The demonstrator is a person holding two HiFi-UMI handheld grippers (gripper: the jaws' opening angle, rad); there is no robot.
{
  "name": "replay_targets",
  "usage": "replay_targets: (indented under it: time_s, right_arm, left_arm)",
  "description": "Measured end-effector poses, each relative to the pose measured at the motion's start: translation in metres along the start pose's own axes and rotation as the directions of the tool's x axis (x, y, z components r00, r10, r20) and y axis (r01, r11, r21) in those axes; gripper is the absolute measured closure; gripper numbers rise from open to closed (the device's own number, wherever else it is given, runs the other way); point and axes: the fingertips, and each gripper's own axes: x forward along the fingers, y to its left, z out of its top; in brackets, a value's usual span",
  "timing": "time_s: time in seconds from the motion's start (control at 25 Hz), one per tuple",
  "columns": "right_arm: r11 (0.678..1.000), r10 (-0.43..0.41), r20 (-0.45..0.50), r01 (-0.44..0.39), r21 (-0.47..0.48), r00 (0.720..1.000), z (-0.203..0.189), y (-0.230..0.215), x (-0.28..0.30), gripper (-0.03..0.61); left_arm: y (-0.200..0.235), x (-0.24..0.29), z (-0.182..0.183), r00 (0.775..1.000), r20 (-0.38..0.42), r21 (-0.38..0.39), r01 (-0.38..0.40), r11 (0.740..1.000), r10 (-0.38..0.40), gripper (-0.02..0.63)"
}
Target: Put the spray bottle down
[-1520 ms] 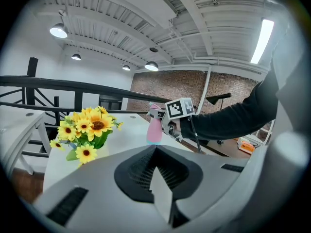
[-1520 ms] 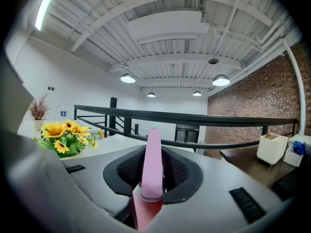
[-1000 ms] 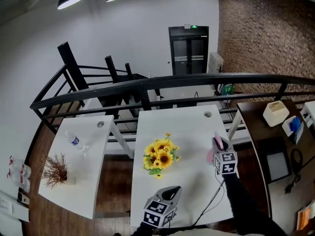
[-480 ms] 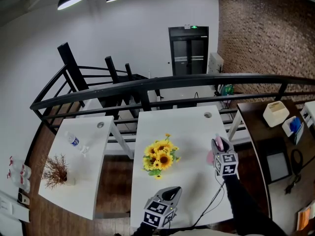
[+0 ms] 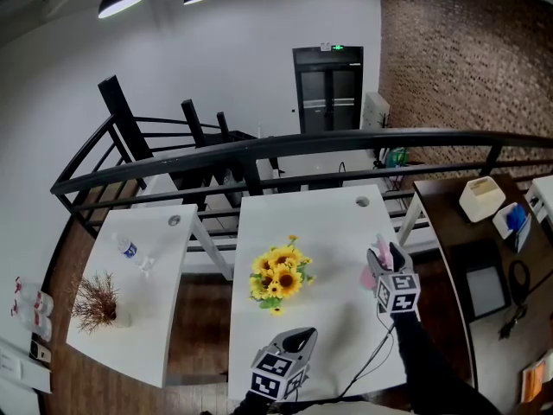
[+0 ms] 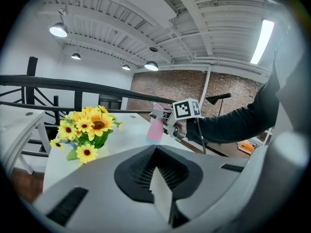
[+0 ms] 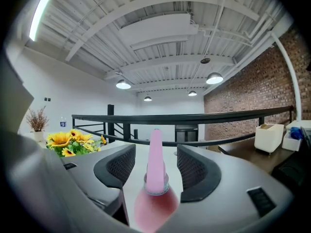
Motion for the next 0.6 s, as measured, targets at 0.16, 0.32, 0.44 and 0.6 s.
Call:
replay_targets:
  time_s: [0.16, 0.32, 0.44, 0.6]
  right_arm:
    - [0.998, -0.042, 0.037, 0.041, 0.051, 0.998, -0.002, 0.003, -0.036, 0.342]
    - [0.990, -0.080, 0.036, 0.075, 0.118, 0.996, -0.012, 0.012, -0.086, 0.342]
    - [0.989, -0.081, 0.037, 0.076, 0.129, 0.996, -0.018, 0.025, -0.121, 0.466]
    - [0.991, -0.035, 0.054, 0.028, 0.131, 0.998, -0.007, 0.049, -0.151, 0.577]
  left_arm:
    - [0.001, -0.005, -0.003, 1.000, 0.001, -0.012, 0.004, 1.000, -0.004, 0.600]
    - [0.003, -0.010, -0.002, 1.000, 0.016, -0.019, -0.001, 1.000, 0.001, 0.600]
    - [0.001, -0.012, 0.000, 1.000, 0.024, -0.020, 0.007, 1.000, -0.007, 0.600]
    - [0.000, -0.015, 0.004, 0.999, 0.033, -0.020, 0.013, 1.000, -0.012, 0.600]
